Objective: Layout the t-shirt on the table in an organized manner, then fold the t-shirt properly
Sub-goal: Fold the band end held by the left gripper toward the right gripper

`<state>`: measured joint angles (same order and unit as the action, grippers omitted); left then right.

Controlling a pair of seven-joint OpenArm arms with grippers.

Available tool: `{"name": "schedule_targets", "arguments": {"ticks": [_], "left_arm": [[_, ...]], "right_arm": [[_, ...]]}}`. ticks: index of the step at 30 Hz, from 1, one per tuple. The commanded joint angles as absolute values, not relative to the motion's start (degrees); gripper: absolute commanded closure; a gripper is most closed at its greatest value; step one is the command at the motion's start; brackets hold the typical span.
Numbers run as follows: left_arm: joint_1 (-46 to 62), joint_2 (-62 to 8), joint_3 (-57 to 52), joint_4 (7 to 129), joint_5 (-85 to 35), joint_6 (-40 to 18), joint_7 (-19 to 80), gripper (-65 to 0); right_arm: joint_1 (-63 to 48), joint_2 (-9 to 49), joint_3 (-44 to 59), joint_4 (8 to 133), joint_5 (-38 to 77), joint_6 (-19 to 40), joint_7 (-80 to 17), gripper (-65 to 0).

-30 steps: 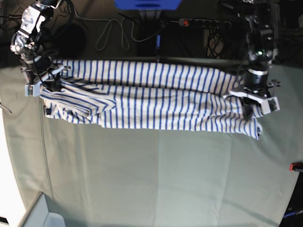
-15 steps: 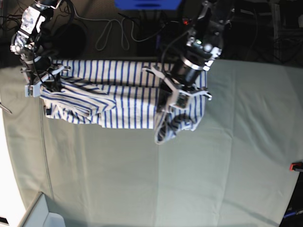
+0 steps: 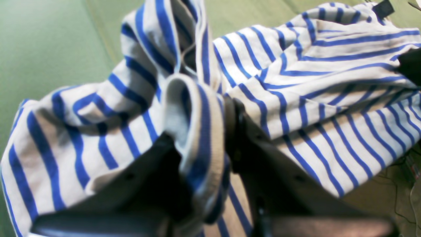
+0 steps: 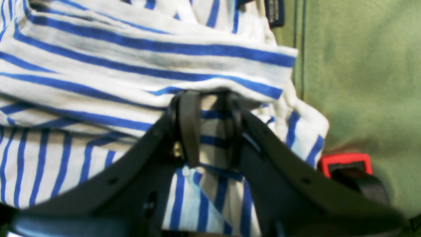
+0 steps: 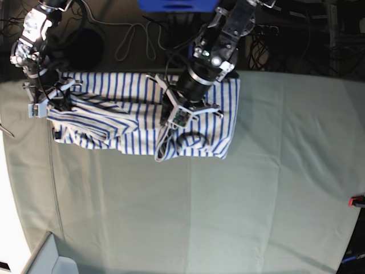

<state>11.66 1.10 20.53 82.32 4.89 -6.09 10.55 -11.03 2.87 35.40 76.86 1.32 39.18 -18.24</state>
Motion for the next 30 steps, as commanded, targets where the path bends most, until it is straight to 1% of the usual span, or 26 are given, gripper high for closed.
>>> {"name": "schedule_targets", "arguments": {"ticks": [1, 2, 3, 6, 8, 10, 12, 16, 18, 22, 27, 28, 30], "left_arm": [[10.4, 1.7, 20.8, 83.3, 4.6, -6.5, 8.7, -1.1], [10.3, 1.7, 20.8, 83.3, 4.5, -6.5, 8.7, -3.4], [10.3, 1.7, 20.8, 83.3, 4.5, -6.5, 8.7, -7.1], [10.4, 1.7, 20.8, 83.8, 4.5, -6.4, 8.4, -25.4], [10.4, 1.7, 21.1, 84.4, 4.5, -6.4, 8.3, -34.8], [10.3, 1.5, 22.9, 84.7, 4.5, -6.6, 8.3, -38.9], [10.4, 1.3, 24.3, 86.1, 4.5, -6.5, 8.3, -40.0], [12.7, 1.2, 23.0, 93.8, 4.6, -6.2, 8.7, -39.5], [14.4, 1.5, 18.2, 97.5, 4.5, -6.2, 8.7, -36.2], [15.6, 1.3, 10.7, 98.9, 4.8, -6.2, 8.7, -24.3], [18.0, 1.2, 5.2, 95.8, 5.1, -6.5, 8.8, -2.5], [18.2, 1.2, 5.4, 94.7, 5.1, -6.6, 8.8, 0.0], [18.4, 1.2, 7.5, 91.9, 5.1, -6.6, 8.8, -0.3]], "right_arm": [[-10.7, 3.7, 35.6, 77.5, 0.8, 40.0, -18.3, -13.7], [-10.7, 3.7, 35.6, 77.5, 0.8, 40.0, -18.3, -13.7], [-10.7, 3.7, 35.6, 77.5, 0.8, 40.0, -18.3, -13.7], [-10.7, 3.7, 35.6, 77.5, 0.8, 40.0, -18.3, -13.7], [-10.7, 3.7, 35.6, 77.5, 0.8, 40.0, -18.3, -13.7], [-10.7, 3.7, 35.6, 77.5, 0.8, 40.0, -18.3, -13.7], [-10.6, 3.7, 35.6, 77.5, 0.8, 40.0, -18.3, -13.7], [-10.6, 3.7, 35.6, 77.6, 0.8, 40.0, -18.3, -13.7], [-10.6, 3.7, 35.6, 77.6, 0.8, 40.0, -18.3, -13.7], [-10.6, 3.7, 35.6, 77.6, 0.8, 40.0, -18.3, -13.7], [-10.6, 3.7, 35.6, 77.6, 0.8, 40.0, -18.3, -13.7], [-10.4, 3.7, 35.6, 77.5, 0.8, 40.0, -18.3, -13.7], [-9.5, 3.7, 35.6, 77.5, 0.8, 40.0, -18.3, -13.7]]}}
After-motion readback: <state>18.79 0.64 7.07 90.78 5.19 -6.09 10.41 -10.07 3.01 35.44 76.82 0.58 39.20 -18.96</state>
